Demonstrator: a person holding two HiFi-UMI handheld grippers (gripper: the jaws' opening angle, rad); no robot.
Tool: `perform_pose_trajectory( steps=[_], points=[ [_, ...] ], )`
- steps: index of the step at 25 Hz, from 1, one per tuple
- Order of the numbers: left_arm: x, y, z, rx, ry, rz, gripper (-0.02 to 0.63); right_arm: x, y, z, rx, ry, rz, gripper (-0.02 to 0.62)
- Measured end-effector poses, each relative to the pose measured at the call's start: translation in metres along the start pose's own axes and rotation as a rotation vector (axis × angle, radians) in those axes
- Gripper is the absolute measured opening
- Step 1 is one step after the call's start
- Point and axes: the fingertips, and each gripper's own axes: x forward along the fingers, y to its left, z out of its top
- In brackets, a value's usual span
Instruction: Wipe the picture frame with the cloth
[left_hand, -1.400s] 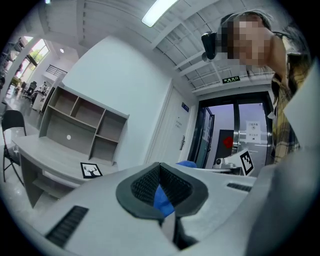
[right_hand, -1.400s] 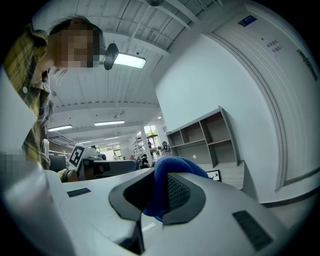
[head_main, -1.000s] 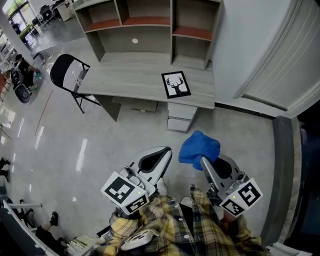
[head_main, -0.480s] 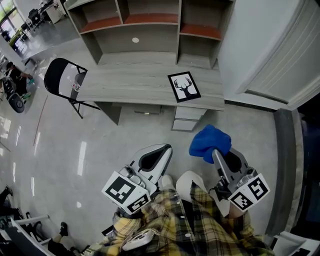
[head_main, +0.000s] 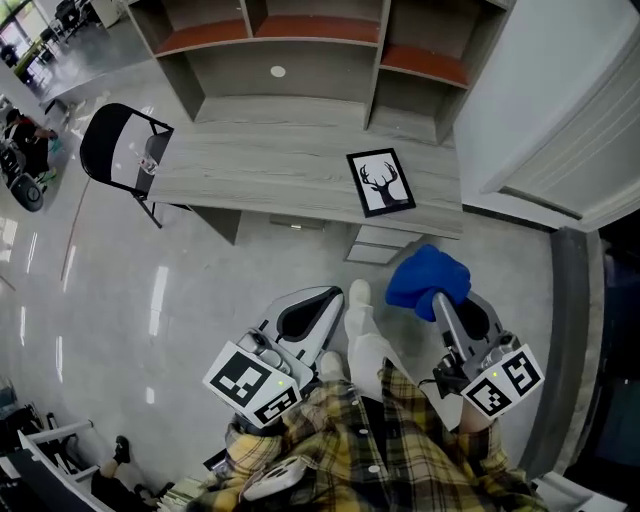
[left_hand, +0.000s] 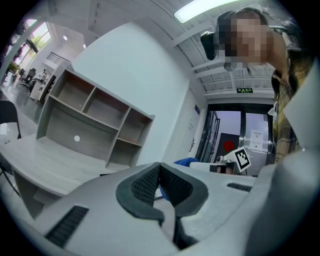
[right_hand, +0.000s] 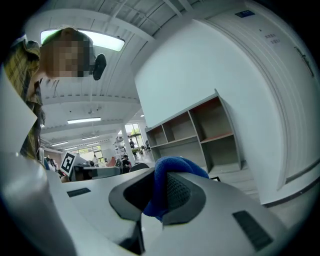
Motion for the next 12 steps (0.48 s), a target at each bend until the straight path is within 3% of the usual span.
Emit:
perform_pose_trajectory(
  steps=[12],
  points=[
    [0.082, 0.055, 0.033, -0.011, -0.045, 0.087, 0.006, 0.079, -0.07, 0.041, -0.024, 0.03, 0.113, 0.049]
  ],
)
